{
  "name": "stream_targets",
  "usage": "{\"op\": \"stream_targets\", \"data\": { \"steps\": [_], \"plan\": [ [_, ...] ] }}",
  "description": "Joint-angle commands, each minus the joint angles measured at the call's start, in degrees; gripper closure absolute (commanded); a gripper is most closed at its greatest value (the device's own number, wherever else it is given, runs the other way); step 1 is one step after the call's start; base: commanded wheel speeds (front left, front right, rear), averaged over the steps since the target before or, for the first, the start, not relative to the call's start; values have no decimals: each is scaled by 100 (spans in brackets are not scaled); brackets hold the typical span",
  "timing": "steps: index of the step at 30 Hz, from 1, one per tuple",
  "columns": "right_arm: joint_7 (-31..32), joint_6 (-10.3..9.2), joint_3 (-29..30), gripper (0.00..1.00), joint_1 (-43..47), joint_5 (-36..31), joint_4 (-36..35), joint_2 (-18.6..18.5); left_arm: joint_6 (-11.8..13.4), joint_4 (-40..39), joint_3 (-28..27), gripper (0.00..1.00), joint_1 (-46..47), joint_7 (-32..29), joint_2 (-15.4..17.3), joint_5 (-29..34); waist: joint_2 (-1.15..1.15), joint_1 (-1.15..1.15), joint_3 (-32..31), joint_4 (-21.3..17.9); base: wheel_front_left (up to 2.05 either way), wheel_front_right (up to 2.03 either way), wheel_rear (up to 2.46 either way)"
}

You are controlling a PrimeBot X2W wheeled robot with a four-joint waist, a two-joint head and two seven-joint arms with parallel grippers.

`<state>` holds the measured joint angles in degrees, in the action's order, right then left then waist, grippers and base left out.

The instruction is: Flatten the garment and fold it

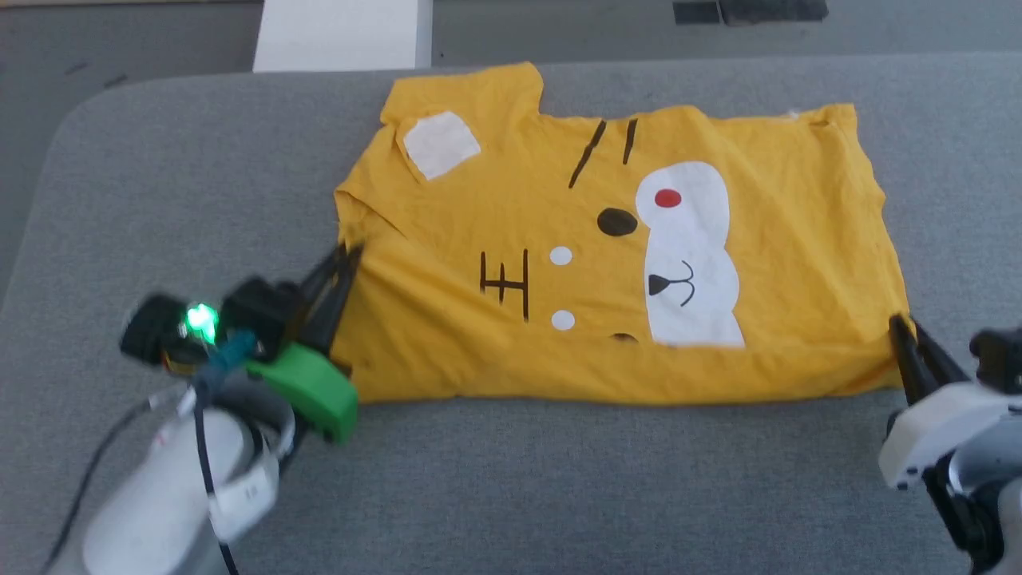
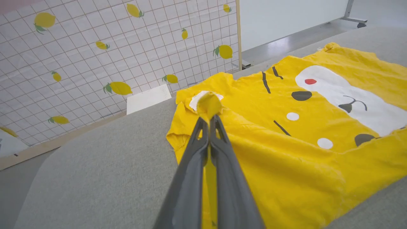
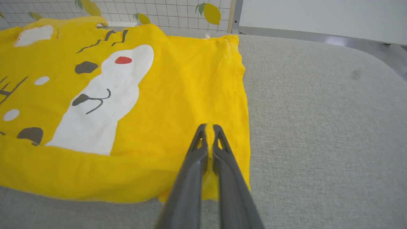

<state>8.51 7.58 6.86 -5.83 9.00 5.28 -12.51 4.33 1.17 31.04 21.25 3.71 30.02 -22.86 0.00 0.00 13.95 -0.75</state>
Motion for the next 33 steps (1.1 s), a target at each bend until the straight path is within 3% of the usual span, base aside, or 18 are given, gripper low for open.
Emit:
{"op": "stream_targets", "data": {
  "steps": [1,8,16,23,27,28,29,30,31,32,33],
  "plan": [
    [89,-9,-76,100,-230,-14,51,-68,-145,87,-2,100,347,-48,54,33,0,0,241,-87,0,0,0],
    [472,-9,-286,100,-1128,48,523,-299,-663,863,-31,100,1458,-368,130,-33,0,0,722,-259,0,0,0],
    [1027,-9,-500,100,-1963,285,1214,-365,-935,1850,-51,100,1924,-1327,138,-592,0,0,1110,-372,0,0,0],
    [1954,-9,-645,100,-2545,750,1723,-429,-1026,2466,-100,100,1829,-2567,8,-1478,0,0,1252,-373,0,0,0],
    [2872,-9,-618,100,-2670,1038,1933,-425,-860,2579,-157,100,1611,-3371,-116,-1990,0,0,1202,-329,0,0,0],
    [3016,-9,-572,100,-2673,1087,1918,-411,-812,2539,-184,91,1570,-3435,-136,-2056,0,0,1180,-318,0,0,0],
    [3153,-9,-513,100,-2658,1125,1869,-397,-754,2455,-243,33,1531,-3370,-154,-2099,0,0,1146,-302,0,0,0],
    [3209,-9,-463,99,-2634,1139,1804,-386,-696,2376,-295,1,1499,-3224,-165,-2087,0,0,1113,-291,0,0,0],
    [3211,-9,-406,59,-2589,1131,1697,-373,-634,2273,-352,0,1450,-2968,-178,-2032,0,0,1068,-279,0,0,0],
    [3188,-9,-376,53,-2535,1120,1607,-365,-585,2204,-389,0,1399,-2745,-191,-1975,0,0,1024,-270,0,0,0],
    [3107,-9,-335,0,-2453,1121,1486,-350,-514,2125,-442,0,1330,-2414,-214,-1887,0,0,960,-259,0,0,0]
  ]
}}
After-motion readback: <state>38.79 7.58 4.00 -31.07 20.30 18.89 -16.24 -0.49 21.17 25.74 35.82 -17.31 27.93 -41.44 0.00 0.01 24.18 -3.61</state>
